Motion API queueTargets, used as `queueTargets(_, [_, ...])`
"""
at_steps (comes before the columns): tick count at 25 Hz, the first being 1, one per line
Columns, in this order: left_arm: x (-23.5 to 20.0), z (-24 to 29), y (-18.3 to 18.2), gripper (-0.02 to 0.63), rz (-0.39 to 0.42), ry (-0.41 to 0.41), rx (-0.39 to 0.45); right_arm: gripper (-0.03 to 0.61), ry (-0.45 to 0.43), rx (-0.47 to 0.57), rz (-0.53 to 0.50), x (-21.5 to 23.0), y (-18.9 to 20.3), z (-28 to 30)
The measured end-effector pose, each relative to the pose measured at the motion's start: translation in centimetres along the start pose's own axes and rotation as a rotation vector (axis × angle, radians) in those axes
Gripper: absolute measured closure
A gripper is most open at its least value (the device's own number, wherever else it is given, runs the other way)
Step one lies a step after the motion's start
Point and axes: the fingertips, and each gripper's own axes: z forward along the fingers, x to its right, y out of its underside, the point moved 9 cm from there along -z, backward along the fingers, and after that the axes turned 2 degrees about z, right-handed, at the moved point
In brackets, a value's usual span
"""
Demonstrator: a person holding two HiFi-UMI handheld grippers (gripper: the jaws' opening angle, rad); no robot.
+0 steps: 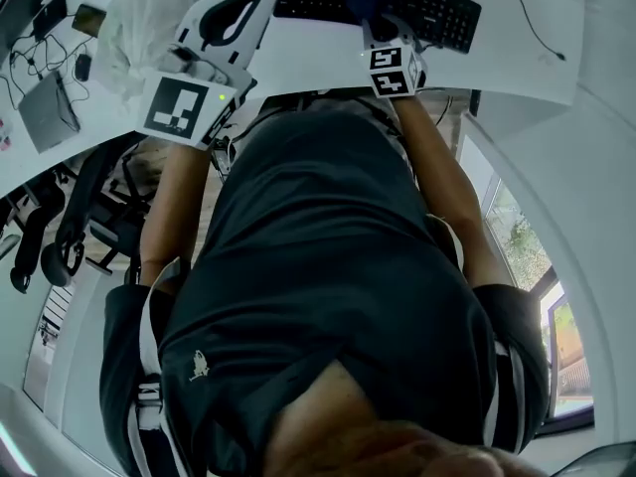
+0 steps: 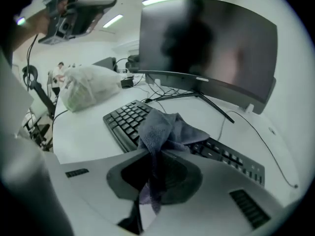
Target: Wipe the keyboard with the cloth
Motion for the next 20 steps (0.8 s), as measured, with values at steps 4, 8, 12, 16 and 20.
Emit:
queueTargets(4, [-1.0,-0.8,0.1,0.607,-0.007,-0.019,0.003,0.540,0.145,-0.034,0.115,5.2,2.4,-2.2])
queueTargets(8, [-2.0,-1.5,0.9,0.607,-0.026,-0.030,-0.007,0.543,0.233,-0.060,0.125,5.1,2.1,-2.1])
queueTargets(12, [-2.0,-1.3,1.0,0.607,-0.035,-0.021,-0.015,0.543,0.077,0.008,0.008,-0.7,-1.4,1.0])
queueTargets(16, [-2.4,-1.2,0.4,0.607,-0.012,-0.021,0.000,0.543,-0.011,0.020,-0.035,-0.6,-2.0,1.6])
queueTargets(20, [-3.6,-1.6,0.5,0.607,-0.016,-0.035,0.006,0.543,0.168,-0.024,0.071,5.1,-0.4,-0.3])
